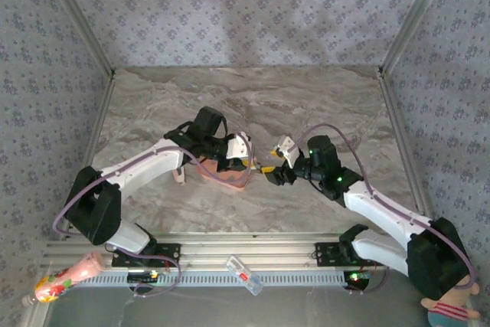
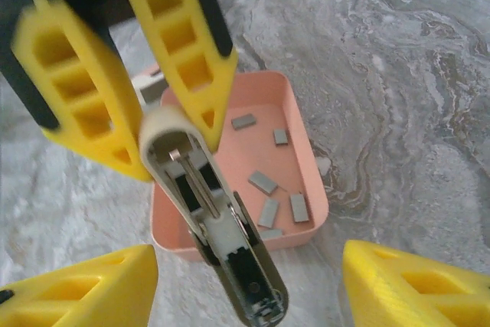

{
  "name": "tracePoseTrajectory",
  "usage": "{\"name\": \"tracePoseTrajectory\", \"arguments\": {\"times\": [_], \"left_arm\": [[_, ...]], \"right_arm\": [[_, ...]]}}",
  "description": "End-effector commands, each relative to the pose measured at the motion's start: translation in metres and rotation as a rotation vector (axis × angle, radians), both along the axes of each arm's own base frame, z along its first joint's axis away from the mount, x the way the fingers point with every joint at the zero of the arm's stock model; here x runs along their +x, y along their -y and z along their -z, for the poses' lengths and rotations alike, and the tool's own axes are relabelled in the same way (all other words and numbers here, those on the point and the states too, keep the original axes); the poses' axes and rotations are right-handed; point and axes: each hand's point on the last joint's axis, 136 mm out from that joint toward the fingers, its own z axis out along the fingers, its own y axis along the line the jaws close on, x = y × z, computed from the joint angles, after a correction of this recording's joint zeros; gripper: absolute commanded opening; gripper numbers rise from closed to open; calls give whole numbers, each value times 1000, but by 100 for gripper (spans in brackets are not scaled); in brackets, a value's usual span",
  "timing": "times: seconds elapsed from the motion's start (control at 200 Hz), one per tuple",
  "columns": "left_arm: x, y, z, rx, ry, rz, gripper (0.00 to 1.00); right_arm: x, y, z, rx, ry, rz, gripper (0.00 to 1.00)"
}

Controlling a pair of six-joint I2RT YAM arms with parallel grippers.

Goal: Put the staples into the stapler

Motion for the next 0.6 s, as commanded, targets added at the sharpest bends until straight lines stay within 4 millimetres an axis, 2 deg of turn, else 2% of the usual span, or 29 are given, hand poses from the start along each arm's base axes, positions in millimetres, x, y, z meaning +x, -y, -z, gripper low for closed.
{"name": "tracePoseTrajectory", "arguments": {"times": [0.0,0.245,0.435,0.555,0.595], "left_arm": [[-9,4,-22,-60,-5,72,12],[-10,7,-29,-78,-4,93,13],[-12,9,-33,-92,-10,107,13],[-9,8,-32,-92,-5,94,14],[-5,8,-32,-88,-4,66,18]], "right_arm": [[-1,-6,-2,-99,129,-114,66],[-11,-30,-4,-29,102,-271,64],[-7,-40,-2,-19,83,-303,55],[-6,-43,-4,-8,83,-311,38],[-4,-41,-5,-7,81,-293,32]]}}
